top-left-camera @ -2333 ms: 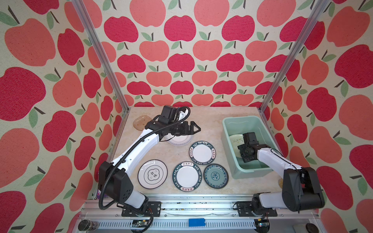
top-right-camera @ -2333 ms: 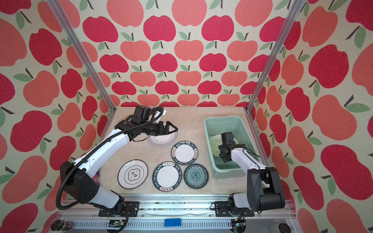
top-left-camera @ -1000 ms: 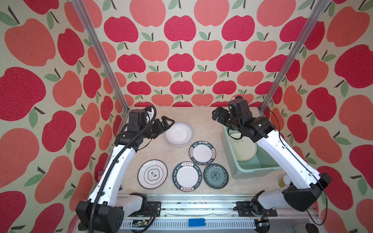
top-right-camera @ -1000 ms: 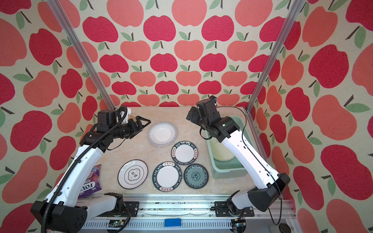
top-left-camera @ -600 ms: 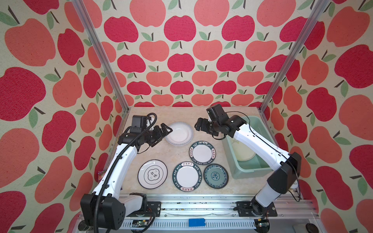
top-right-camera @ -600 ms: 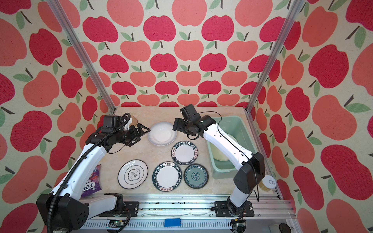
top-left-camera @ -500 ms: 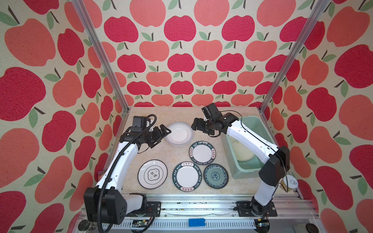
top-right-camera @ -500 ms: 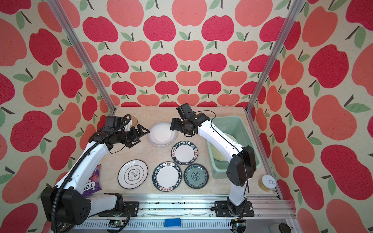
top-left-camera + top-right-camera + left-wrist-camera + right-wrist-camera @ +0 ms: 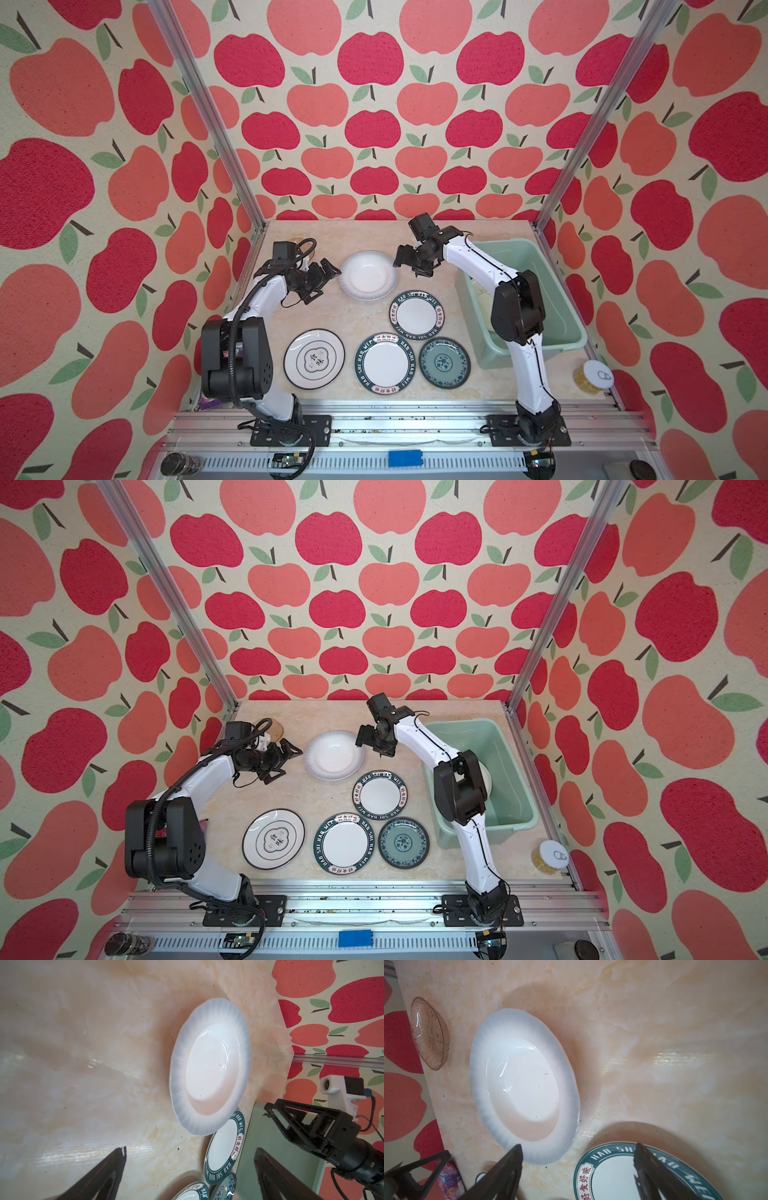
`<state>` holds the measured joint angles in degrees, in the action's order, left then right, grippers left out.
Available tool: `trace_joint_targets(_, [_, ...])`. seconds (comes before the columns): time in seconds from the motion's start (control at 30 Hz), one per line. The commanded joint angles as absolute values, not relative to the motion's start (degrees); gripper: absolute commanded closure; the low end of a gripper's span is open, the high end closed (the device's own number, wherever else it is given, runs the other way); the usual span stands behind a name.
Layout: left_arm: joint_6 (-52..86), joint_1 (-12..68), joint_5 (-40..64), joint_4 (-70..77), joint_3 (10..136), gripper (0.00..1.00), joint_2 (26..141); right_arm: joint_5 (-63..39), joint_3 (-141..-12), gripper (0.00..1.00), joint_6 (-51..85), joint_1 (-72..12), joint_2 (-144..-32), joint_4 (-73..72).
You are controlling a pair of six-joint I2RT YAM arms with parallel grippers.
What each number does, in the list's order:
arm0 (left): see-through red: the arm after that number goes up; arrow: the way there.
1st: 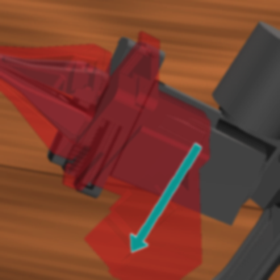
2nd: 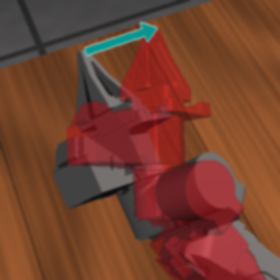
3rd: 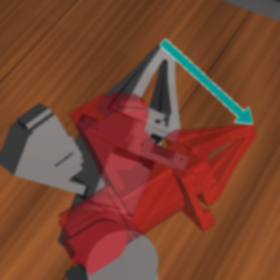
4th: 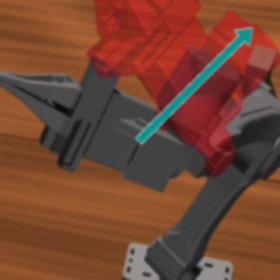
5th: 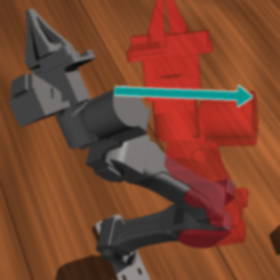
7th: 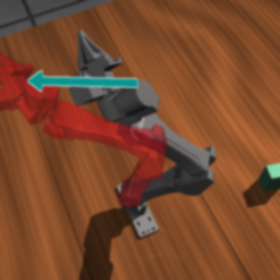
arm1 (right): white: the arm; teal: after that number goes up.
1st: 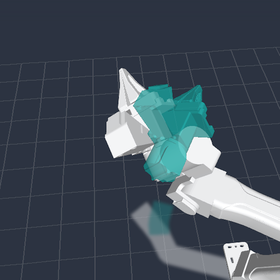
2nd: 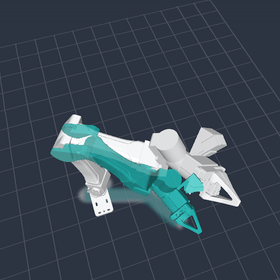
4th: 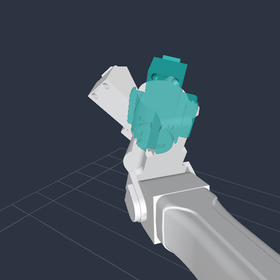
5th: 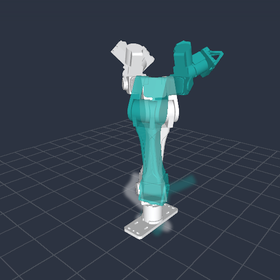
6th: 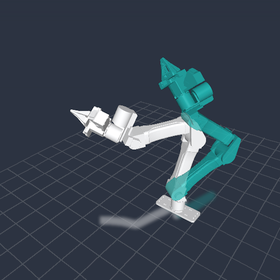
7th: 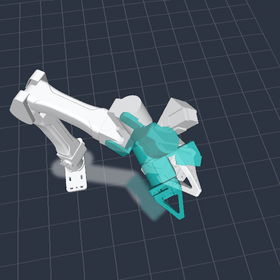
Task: Place the plates into the plastic bin on the countertop
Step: Pick up the plate from the top-center of the table.
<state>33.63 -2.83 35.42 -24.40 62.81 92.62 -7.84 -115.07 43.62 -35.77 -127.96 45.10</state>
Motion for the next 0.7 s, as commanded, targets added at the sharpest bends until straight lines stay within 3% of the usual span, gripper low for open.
trace_joint_targets(0.0, [31.7,-3.2,37.0,-20.5,66.3,0.01,96.2,-10.4,-118.9,0.16,42.3,-35.0,-130.7,46.2])
trace_joint_targets(0.3, [32.6,-3.0,39.2,-14.2,67.7,0.00,103.8,-15.8,-121.3,0.21,43.0,-34.4,-136.6,40.7])
trace_joint_targets(0.67, [33.0,-1.9,41.5,-10.3,67.8,0.15,108.3,-19.1,-118.8,0.34,45.7,-34.4,-139.3,34.2])
